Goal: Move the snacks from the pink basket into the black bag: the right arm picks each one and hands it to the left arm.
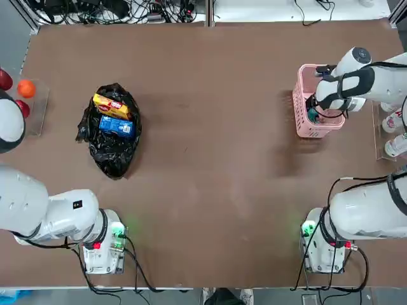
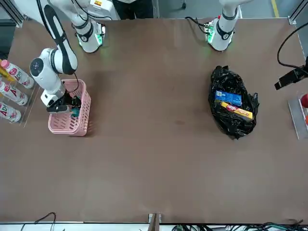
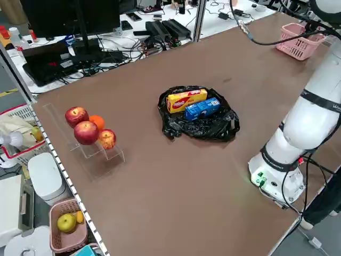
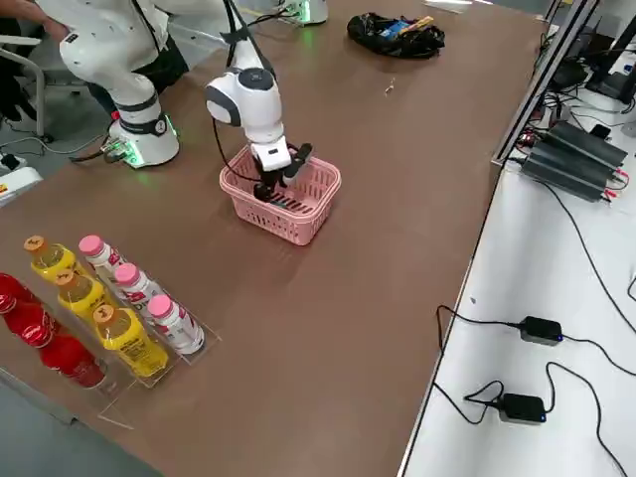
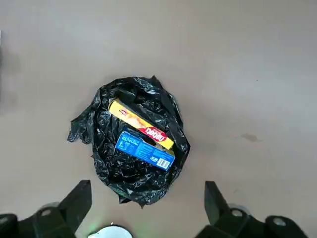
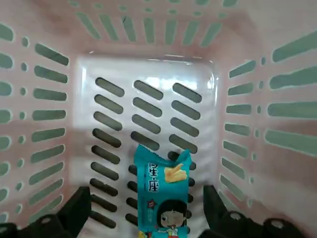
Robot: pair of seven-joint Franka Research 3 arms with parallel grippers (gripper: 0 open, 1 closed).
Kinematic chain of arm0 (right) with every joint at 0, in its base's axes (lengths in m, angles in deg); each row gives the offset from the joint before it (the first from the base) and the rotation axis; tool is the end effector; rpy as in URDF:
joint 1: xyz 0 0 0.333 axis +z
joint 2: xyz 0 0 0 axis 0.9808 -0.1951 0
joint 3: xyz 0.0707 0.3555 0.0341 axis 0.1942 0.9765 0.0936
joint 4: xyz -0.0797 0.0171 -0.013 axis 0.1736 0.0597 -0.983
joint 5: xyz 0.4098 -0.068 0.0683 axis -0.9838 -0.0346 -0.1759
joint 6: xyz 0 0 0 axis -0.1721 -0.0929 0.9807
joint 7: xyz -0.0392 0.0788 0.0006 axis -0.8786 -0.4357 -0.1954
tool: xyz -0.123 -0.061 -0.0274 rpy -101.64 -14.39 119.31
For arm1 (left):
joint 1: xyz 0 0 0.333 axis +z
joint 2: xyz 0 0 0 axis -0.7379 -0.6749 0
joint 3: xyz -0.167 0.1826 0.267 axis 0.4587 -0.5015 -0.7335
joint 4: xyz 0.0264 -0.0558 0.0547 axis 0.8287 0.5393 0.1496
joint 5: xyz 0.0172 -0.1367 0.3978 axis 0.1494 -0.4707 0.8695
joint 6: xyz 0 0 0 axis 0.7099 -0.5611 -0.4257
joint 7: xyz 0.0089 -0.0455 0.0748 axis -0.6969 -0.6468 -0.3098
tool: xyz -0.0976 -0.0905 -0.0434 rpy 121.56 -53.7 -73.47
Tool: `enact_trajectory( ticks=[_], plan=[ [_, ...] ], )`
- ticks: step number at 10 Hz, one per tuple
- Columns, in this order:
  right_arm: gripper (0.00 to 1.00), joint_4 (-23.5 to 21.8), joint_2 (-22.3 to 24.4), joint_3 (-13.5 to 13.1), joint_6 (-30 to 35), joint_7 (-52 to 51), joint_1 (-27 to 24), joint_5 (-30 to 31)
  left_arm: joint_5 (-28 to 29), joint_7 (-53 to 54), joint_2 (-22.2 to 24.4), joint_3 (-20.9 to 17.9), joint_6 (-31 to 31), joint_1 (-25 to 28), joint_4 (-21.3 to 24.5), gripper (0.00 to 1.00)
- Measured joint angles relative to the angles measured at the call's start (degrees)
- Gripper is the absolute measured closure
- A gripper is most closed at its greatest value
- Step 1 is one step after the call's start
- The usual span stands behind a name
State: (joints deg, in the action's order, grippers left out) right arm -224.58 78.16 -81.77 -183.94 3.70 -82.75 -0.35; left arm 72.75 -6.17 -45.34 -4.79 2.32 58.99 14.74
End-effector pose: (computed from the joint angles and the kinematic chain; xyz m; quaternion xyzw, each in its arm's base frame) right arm 0.4701 -0.0417 0.2143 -0.9985 -0.0315 -0.0438 0.0008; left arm 0.5848 0.0264 0.6462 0.9902 0.1286 -0.0382 0.0388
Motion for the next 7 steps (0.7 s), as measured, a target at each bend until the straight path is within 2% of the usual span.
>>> enact_trajectory(
  ticks=[2,7],
  plan=[
    [0.00,-0.16,-1.54,0.36,-2.20,0.00,0.23,0.00,5.27,0.18,0.02,1.83,0.06,-3.40,-0.01,0.00],
    [0.00,-0.24,-4.79,0.55,-6.33,0.00,1.38,0.00,5.77,1.11,0.07,1.50,0.07,-3.56,-0.02,0.00]
  ],
)
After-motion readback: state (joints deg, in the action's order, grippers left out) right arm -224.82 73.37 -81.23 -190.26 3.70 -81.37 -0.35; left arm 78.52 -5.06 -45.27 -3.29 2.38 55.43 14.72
